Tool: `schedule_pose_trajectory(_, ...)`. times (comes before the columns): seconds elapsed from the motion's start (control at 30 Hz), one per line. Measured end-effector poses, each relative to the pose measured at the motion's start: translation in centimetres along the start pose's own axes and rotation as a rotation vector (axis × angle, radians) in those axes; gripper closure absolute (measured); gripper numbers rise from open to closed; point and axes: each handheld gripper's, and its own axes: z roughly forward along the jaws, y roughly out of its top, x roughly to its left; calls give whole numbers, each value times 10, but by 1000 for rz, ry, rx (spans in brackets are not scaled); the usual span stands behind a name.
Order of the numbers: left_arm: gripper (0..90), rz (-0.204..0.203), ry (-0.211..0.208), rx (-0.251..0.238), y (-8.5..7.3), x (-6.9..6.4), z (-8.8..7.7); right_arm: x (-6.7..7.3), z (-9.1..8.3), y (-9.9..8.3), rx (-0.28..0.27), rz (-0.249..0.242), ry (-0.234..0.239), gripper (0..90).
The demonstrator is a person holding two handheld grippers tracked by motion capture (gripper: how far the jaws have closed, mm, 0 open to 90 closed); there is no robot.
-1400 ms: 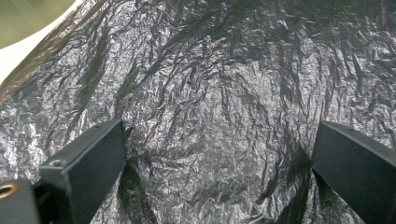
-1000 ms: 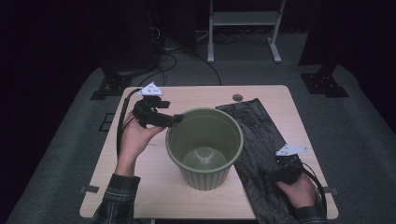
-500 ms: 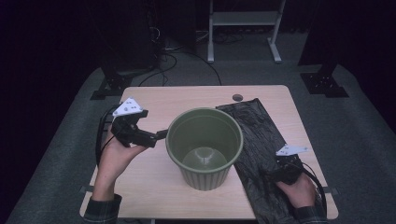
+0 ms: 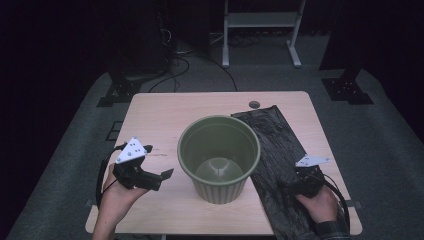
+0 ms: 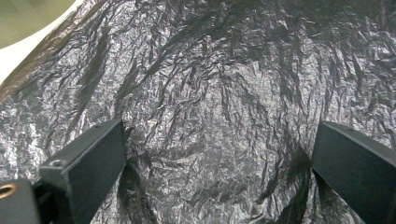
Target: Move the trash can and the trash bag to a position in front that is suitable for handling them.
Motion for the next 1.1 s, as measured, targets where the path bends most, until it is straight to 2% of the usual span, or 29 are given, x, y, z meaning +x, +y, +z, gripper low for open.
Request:
schedule_pose_trajectory(0.1,0,6,18,-10,-14,-5,7,0,0,0,0,0,0,23)
schedule_pose_trajectory(0.17,0,8,22,-10,-17,-5,8,0,0,0,0,0,0,23)
schedule_pose_trajectory(0.2,0,-3,17,-14,-26,-5,13,0,0,0,0,0,0,23)
schedule_pose_trajectory(0.43,0,-1,29,4,-48,-5,35,0,0,0,0,0,0,23)
schedule_pose_trajectory(0.53,0,1,19,29,-59,-6,48,0,0,0,0,1,0,23)
schedule_pose_trajectory(0.63,0,-17,6,24,-68,-5,58,0,0,0,0,0,0,23)
schedule_pose_trajectory(0.77,0,-6,10,47,-76,-4,67,0,0,0,0,-5,6,22)
schedule_pose_trajectory(0.8,0,-11,10,79,-80,-5,73,1,0,0,0,-7,8,22)
schedule_pose_trajectory(0.9,0,-19,-4,104,-85,-5,80,0,0,0,0,-9,9,22)
schedule_pose_trajectory(0.93,0,-4,-5,140,-91,-6,85,0,0,0,0,-9,9,22)
schedule_pose_trajectory(1.0,0,-5,-2,153,-92,-6,87,1,0,0,0,-9,9,22)
schedule_pose_trajectory(1.03,0,-14,-1,175,-96,-5,90,1,0,0,0,-9,9,23)
schedule_pose_trajectory(1.1,0,-24,2,171,-99,-3,91,1,0,0,0,-9,8,23)
